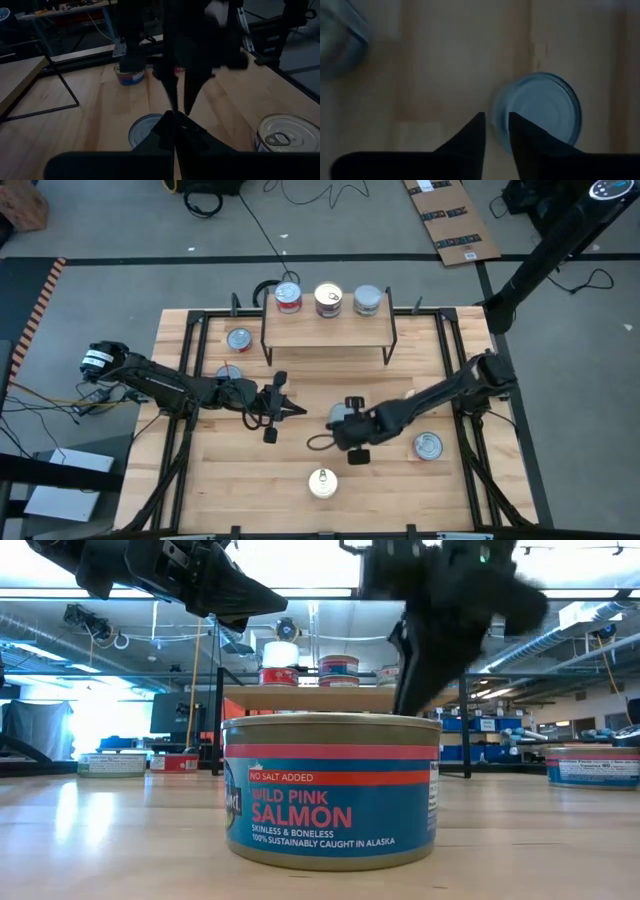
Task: Stack canned seafood by type on shelf
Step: Put the green tuna can on the shelf aligned with the other green tuna can
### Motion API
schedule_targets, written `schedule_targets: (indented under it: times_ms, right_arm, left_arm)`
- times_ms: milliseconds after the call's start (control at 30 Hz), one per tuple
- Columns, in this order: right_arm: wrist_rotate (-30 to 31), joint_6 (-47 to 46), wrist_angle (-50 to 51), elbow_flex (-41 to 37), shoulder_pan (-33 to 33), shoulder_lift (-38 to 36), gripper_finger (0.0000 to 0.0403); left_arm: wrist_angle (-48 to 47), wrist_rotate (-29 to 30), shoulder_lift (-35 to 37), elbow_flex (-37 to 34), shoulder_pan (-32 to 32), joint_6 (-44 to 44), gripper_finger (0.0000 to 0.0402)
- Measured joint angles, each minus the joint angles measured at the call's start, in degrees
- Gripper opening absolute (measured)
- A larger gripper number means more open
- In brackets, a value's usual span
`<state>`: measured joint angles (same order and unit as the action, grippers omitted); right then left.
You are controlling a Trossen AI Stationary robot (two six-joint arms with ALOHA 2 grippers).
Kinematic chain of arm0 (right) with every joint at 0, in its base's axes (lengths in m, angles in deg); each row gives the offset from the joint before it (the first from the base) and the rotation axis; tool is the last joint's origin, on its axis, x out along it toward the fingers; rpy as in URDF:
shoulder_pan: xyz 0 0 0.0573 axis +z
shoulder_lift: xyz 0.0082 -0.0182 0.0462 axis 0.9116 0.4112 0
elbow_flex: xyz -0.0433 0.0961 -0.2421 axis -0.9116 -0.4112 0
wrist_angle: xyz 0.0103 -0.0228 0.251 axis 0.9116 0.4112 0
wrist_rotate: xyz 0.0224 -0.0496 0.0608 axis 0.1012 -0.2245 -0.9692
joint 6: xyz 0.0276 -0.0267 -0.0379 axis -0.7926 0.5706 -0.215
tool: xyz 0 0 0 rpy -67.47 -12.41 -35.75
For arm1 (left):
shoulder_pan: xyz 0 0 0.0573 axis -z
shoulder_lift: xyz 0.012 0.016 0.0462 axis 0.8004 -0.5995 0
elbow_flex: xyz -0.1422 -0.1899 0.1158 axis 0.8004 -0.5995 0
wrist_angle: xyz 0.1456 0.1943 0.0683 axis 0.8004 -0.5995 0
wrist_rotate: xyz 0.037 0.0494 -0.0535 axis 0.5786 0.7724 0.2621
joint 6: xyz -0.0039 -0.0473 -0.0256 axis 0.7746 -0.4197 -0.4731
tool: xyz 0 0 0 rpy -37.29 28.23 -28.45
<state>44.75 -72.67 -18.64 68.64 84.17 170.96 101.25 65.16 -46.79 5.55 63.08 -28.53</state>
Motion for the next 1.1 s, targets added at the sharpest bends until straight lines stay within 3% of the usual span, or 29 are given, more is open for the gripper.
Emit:
schedule_targets:
  times_ms: [200, 633, 1100]
  right_arm:
    - [6.62, 5.84, 6.13, 0.0, 1.13, 3.4, 0.0115]
    - [2.79, 17.32, 8.72, 0.06, 0.23, 4.68, 0.0048]
    - [2.46, 21.51, 5.67, 0.11, -0.53, 5.88, 0.0082]
  left_arm:
    - [0.01, 0.0, 0.0, 0.0, 0.02, 0.0, 0.0007]
    - [-0.17, 0.0, -0.02, 0.0, 0.0, 0.23, 0.0007]
    - [-0.9, 0.0, -0.04, -0.02, 0.0, 0.33, 0.0007]
